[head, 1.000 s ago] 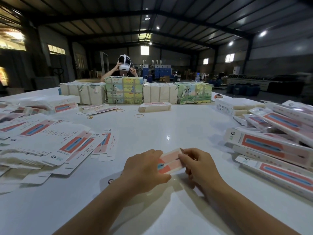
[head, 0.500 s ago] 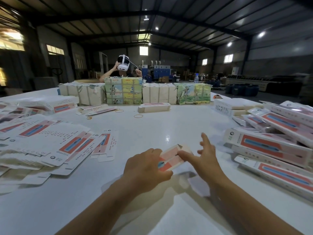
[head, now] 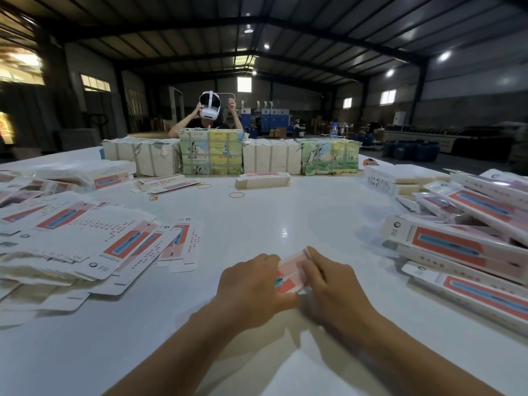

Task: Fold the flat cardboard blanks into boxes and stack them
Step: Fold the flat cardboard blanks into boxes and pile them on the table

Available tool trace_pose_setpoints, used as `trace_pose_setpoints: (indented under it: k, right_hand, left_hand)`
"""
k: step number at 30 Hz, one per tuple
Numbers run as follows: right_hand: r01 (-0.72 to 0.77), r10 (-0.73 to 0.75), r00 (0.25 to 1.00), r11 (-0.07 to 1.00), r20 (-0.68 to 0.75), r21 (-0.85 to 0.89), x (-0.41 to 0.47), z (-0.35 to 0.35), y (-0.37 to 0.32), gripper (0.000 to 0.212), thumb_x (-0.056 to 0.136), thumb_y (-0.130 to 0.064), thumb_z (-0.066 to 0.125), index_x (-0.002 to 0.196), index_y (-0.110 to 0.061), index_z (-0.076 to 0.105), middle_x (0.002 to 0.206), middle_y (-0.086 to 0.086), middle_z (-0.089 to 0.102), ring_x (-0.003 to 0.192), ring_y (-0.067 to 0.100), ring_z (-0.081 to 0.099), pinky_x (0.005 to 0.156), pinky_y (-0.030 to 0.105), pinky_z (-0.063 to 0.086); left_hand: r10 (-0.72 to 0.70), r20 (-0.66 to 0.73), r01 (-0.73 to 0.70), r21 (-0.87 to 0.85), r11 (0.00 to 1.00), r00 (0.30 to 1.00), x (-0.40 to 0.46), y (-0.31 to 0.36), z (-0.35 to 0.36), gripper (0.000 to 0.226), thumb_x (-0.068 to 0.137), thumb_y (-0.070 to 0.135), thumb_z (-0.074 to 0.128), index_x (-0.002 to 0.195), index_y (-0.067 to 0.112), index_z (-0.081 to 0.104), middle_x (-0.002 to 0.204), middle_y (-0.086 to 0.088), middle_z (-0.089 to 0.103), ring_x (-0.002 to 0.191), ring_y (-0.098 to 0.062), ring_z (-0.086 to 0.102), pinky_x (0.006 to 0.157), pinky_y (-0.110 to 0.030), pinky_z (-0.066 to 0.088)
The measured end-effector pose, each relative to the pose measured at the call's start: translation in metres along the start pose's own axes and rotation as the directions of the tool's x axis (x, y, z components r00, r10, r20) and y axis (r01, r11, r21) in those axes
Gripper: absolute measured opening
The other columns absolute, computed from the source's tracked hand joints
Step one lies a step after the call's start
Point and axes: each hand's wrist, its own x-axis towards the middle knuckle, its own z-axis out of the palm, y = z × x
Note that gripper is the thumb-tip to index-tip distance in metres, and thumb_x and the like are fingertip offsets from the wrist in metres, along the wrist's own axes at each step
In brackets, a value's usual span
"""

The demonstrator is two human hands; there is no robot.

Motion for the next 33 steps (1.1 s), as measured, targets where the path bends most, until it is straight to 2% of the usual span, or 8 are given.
trace_pose_setpoints:
  k: [2, 4, 9, 15, 22, 26, 30, 33]
  right_hand:
    - [-0.177, 0.174, 0.984, 0.902, 0.043, 0.394, 0.002, -0.004, -0.003, 0.033, 0.099, -0.027, 0.048, 0.088, -0.002, 0.067, 0.077, 0.007, 0.068, 0.069, 0.004, 0.064, 0.071, 0.022, 0.055]
    - [-0.307, 0.289, 0.947, 0.681, 0.14, 0.665, 0.004, -0.009, -0.004, 0.034, 0.097, -0.022, 0.051, 0.079, -0.005, 0.074, 0.082, 0.015, 0.072, 0.076, 0.021, 0.07, 0.073, 0.034, 0.059]
    - [-0.429, 0.356, 0.888, 0.41, 0.292, 0.805, 0.011, -0.015, 0.001, 0.037, 0.087, 0.004, 0.052, 0.079, -0.02, 0.08, 0.09, 0.012, 0.075, 0.08, 0.022, 0.072, 0.063, 0.025, 0.057]
    - [-0.454, 0.436, 0.844, 0.267, 0.314, 0.85, 0.014, -0.017, 0.007, 0.031, 0.089, 0.001, 0.054, 0.072, -0.008, 0.078, 0.083, 0.016, 0.074, 0.07, 0.024, 0.073, 0.055, 0.026, 0.057]
    - [-0.325, 0.359, 0.925, 0.583, 0.123, 0.745, 0.007, -0.014, -0.001, 0.032, 0.095, -0.006, 0.053, 0.083, -0.02, 0.079, 0.091, 0.011, 0.074, 0.09, 0.025, 0.071, 0.08, 0.034, 0.057]
    - [-0.313, 0.376, 0.923, 0.607, 0.083, 0.73, 0.006, -0.011, -0.004, 0.039, 0.098, -0.004, 0.046, 0.081, -0.025, 0.074, 0.088, 0.007, 0.075, 0.088, 0.023, 0.071, 0.081, 0.035, 0.058]
    - [-0.258, 0.296, 0.954, 0.727, 0.049, 0.636, 0.002, -0.01, -0.009, 0.056, 0.095, -0.001, 0.042, 0.069, -0.036, 0.077, 0.082, 0.0, 0.075, 0.084, 0.022, 0.071, 0.078, 0.032, 0.059]
    - [-0.243, 0.284, 0.959, 0.77, 0.026, 0.59, 0.0, -0.01, -0.008, 0.046, 0.088, 0.002, 0.041, 0.076, -0.023, 0.077, 0.079, 0.006, 0.073, 0.082, 0.026, 0.069, 0.073, 0.034, 0.06]
  left_hand:
    - [0.004, -0.01, -0.004, 0.018, 1.0, 1.0, 0.001, -0.001, -0.001, 0.049, 0.081, 0.061, 0.056, 0.117, 0.029, 0.045, 0.11, 0.009, 0.055, 0.088, -0.012, 0.058, 0.081, -0.029, 0.052]
    - [0.013, -0.03, -0.013, 0.023, 1.0, 0.999, 0.001, -0.001, -0.001, 0.053, 0.082, 0.06, 0.056, 0.123, 0.03, 0.042, 0.115, 0.01, 0.053, 0.089, -0.011, 0.058, 0.08, -0.025, 0.051]
    - [0.055, -0.082, -0.05, 0.053, 0.997, 0.995, 0.0, -0.001, 0.0, 0.055, 0.082, 0.06, 0.056, 0.126, 0.034, 0.036, 0.117, 0.012, 0.052, 0.088, -0.011, 0.056, 0.075, -0.019, 0.048]
    - [0.113, -0.139, -0.103, 0.078, 0.992, 0.984, 0.0, -0.001, 0.001, 0.056, 0.083, 0.058, 0.055, 0.129, 0.033, 0.035, 0.121, 0.011, 0.052, 0.094, -0.011, 0.058, 0.079, -0.025, 0.053]
    - [0.101, -0.154, -0.088, 0.091, 0.992, 0.983, 0.001, -0.002, 0.003, 0.054, 0.082, 0.058, 0.054, 0.127, 0.033, 0.036, 0.118, 0.011, 0.052, 0.091, -0.01, 0.057, 0.075, -0.022, 0.051]
    - [0.072, -0.111, -0.067, 0.046, 0.997, 0.991, 0.001, -0.003, 0.004, 0.056, 0.082, 0.058, 0.056, 0.128, 0.035, 0.035, 0.12, 0.011, 0.052, 0.087, -0.01, 0.055, 0.071, -0.018, 0.046]
    - [0.071, -0.098, -0.065, 0.063, 0.996, 0.993, 0.0, -0.002, 0.003, 0.053, 0.082, 0.058, 0.056, 0.126, 0.033, 0.038, 0.119, 0.011, 0.052, 0.089, -0.011, 0.058, 0.076, -0.022, 0.051]
    - [0.098, -0.133, -0.074, 0.175, 0.982, 0.986, -0.001, 0.002, 0.003, 0.054, 0.083, 0.059, 0.052, 0.124, 0.028, 0.04, 0.114, 0.009, 0.053, 0.09, -0.014, 0.058, 0.075, -0.028, 0.051]
